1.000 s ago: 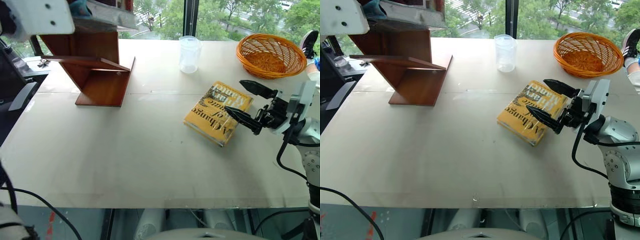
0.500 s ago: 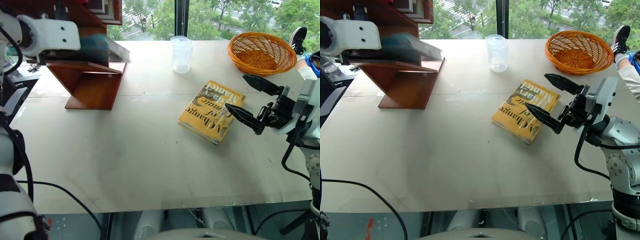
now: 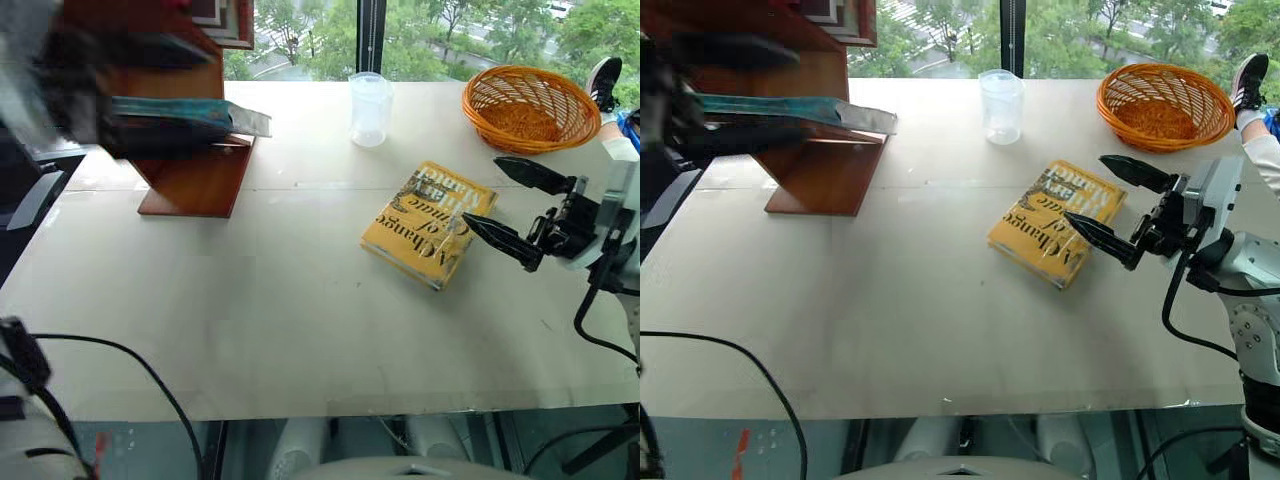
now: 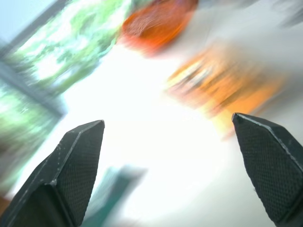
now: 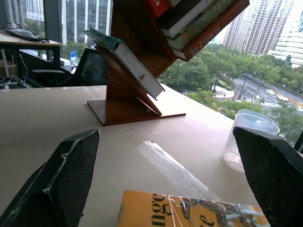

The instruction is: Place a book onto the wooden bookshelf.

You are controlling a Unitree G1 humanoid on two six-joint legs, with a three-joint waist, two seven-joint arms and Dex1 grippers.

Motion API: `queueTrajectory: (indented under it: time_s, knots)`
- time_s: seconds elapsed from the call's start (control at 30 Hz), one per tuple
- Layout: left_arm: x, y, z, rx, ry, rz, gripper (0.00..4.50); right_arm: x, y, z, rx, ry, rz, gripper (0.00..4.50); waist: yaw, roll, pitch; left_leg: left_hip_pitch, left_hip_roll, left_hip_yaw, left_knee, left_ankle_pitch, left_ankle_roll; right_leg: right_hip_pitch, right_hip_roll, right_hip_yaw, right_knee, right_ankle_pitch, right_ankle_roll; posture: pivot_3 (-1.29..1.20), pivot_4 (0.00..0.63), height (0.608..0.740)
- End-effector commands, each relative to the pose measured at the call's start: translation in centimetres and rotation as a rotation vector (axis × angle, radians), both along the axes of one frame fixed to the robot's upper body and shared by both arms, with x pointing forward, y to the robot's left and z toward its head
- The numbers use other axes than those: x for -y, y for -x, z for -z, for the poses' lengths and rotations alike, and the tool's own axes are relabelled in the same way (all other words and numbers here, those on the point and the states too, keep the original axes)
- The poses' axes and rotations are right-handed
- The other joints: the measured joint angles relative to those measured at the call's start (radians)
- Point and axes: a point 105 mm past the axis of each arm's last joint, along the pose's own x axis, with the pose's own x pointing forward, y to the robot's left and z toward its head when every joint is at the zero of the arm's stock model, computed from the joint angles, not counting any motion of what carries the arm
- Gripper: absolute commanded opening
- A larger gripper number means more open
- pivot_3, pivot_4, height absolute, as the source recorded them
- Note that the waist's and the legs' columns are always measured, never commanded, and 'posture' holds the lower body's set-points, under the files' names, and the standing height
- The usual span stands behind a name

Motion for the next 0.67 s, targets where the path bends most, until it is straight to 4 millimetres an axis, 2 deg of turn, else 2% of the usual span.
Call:
queueTrajectory:
  time_s: [0.03, 0.13, 0.2, 0.27, 0.4, 0.53, 0.67]
  knots:
    - [2.4, -0.5, 3.8, -0.024, 0.148, -0.069, 4.43, 1.3, 0.5, 0.0, 0.003, 0.030, 0.041, 4.50, 0.004, 0.001, -0.001, 0.002, 0.000, 0.000, 0.000, 0.000, 0.000, 0.002, 0.000, 0.000, 0.001, 0.000, 0.000, 0.00, 0.150, 0.740]
    - [3.0, -1.4, 8.1, -0.130, 0.336, -0.151, 4.43, 2.7, 0.7, 1.1, -0.043, 0.074, 0.097, 4.50, 0.008, 0.002, -0.002, 0.009, 0.000, 0.001, -0.002, 0.000, 0.000, 0.008, -0.001, 0.002, 0.000, 0.000, -0.001, 0.00, 0.150, 0.740]
    - [2.4, -1.4, 11.1, -0.190, 0.354, -0.218, 4.43, 3.8, 0.9, 2.1, -0.083, 0.100, 0.146, 4.50, 0.003, -0.002, -0.001, 0.010, 0.000, 0.004, -0.001, 0.000, 0.000, 0.008, -0.001, 0.004, 0.000, 0.000, 0.000, 0.00, 0.150, 0.740]
    - [0.6, -1.6, 14.3, -0.202, 0.308, -0.355, 4.43, 5.7, 1.4, 4.2, -0.156, 0.173, 0.216, 4.50, 0.003, -0.002, -0.002, 0.007, 0.001, 0.004, -0.002, 0.000, -0.001, 0.004, 0.000, 0.005, 0.000, 0.001, -0.001, 0.00, 0.150, 0.740]
    - [-2.5, -0.7, 18.4, -0.241, 0.245, -0.474, 4.43, 9.6, 3.1, 7.9, -0.297, 0.273, 0.340, 4.50, 0.028, -0.001, -0.002, 0.007, 0.000, 0.007, -0.005, 0.000, 0.000, 0.003, -0.001, 0.007, -0.003, 0.000, -0.001, 0.00, 0.150, 0.740]
    - [-5.2, 0.5, 21.4, -0.271, 0.204, -0.563, 4.43, 12.3, 4.4, 9.6, -0.373, 0.291, 0.425, 4.50, 0.036, 0.000, -0.003, 0.012, 0.000, 0.010, -0.004, -0.002, 0.002, 0.009, -0.004, 0.007, -0.004, -0.001, -0.003, 0.00, 0.150, 0.740]
    - [-5.6, 0.9, 22.2, -0.278, 0.195, -0.550, 4.43, 12.9, 4.9, 10.4, -0.402, 0.279, 0.441, 4.50, 0.038, 0.000, -0.003, 0.016, 0.001, 0.009, -0.004, -0.002, 0.003, 0.015, -0.007, 0.006, -0.006, -0.002, -0.005, 0.00, 0.150, 0.740]
